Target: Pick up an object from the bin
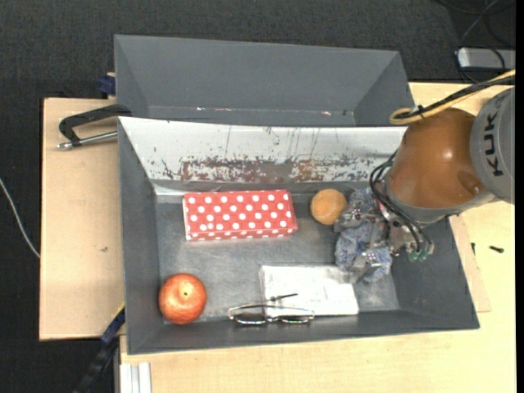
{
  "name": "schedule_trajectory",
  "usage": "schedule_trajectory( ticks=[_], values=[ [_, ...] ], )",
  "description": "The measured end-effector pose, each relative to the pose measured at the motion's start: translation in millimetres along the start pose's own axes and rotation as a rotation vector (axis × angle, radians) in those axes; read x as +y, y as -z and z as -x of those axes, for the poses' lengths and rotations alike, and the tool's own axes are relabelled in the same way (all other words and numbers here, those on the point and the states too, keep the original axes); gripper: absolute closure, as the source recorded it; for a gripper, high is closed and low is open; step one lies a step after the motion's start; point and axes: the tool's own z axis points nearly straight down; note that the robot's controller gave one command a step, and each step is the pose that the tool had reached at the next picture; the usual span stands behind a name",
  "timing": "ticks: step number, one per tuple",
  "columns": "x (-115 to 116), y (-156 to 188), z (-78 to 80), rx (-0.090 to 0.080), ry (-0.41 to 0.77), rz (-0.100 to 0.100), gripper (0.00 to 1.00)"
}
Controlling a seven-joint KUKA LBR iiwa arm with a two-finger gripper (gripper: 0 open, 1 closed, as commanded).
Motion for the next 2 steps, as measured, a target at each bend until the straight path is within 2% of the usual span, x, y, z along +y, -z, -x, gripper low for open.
schedule_trajectory(
  ticks=[1, 2],
  values=[
    [5.7, -28.1, 1.9, -0.002, 0.115, 0.002, 0.00],
    [-48.9, -25.7, -23.3, -0.009, 0.249, 0.003, 1.00]
  ],
)
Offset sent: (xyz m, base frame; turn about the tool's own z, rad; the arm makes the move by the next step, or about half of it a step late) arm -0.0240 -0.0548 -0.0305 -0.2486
